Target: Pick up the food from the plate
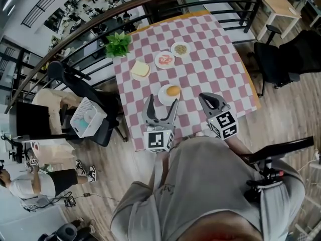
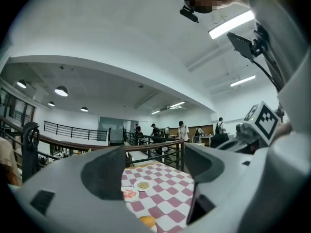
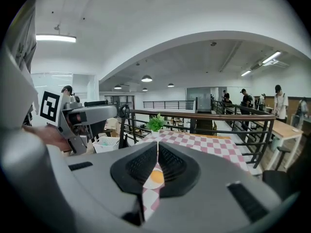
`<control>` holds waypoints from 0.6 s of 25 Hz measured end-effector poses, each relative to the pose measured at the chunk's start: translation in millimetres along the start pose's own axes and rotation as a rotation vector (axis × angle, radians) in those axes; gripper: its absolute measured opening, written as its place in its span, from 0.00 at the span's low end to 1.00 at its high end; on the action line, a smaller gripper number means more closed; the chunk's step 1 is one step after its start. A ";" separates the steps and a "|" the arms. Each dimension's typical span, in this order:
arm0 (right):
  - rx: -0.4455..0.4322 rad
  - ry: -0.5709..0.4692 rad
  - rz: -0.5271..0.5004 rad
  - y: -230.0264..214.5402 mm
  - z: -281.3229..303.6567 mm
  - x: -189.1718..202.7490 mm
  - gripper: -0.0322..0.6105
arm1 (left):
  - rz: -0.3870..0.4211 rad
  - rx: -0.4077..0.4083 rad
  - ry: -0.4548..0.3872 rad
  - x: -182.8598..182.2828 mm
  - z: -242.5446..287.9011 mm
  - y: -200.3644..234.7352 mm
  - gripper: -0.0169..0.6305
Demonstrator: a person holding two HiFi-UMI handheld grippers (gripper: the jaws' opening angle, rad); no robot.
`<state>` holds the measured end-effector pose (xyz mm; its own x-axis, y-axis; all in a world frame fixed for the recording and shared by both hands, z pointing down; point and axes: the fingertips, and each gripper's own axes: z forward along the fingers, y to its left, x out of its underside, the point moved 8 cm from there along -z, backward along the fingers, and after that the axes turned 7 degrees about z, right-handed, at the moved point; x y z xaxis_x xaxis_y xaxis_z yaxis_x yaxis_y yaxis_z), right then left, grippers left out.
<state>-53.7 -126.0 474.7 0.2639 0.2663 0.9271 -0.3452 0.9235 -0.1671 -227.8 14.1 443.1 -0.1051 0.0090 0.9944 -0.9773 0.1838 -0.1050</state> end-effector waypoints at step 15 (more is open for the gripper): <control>0.090 0.013 0.024 -15.3 -12.5 9.3 0.08 | 0.240 0.236 0.297 51.7 48.1 21.0 0.60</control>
<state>-34.7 -134.3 481.6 0.2657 0.2919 0.9188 -0.4309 0.8885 -0.1576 -262.6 -28.9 491.8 -0.3106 0.3119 0.8979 -0.9504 -0.0865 -0.2988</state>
